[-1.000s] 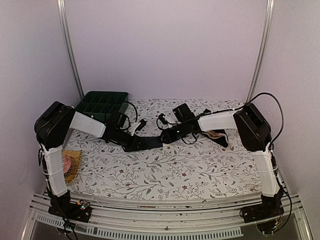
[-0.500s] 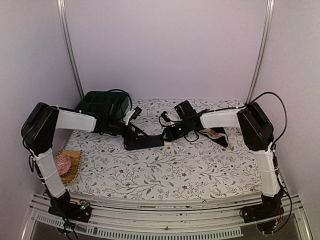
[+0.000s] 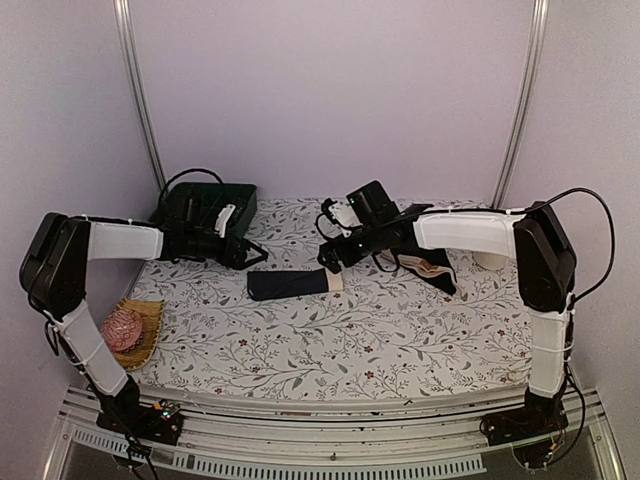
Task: Roll the underwear
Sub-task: Adjust the underwear at the center of the board.
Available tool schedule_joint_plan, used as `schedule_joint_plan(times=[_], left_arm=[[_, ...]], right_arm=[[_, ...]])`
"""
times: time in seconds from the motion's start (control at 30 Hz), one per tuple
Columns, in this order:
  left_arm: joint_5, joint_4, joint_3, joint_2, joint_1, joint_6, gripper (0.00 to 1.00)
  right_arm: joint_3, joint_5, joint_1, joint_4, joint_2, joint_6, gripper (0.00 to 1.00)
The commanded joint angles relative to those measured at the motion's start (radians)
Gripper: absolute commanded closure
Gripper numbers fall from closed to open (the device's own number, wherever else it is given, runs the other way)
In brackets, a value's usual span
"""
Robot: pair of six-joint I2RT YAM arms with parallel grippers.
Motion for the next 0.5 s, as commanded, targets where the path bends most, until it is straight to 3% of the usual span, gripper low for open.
schedule_joint_plan(times=[0.0, 0.47], left_arm=[[0.007, 0.06, -0.068, -0.04, 0.035, -0.005, 0.02], [0.001, 0.121, -0.12, -0.065, 0.057, -0.024, 0.02]], right_arm=[[0.004, 0.29, 0.048, -0.096, 0.024, -0.014, 0.01], [0.069, 0.417, 0.074, -0.182, 0.186, 0.088, 0.01]])
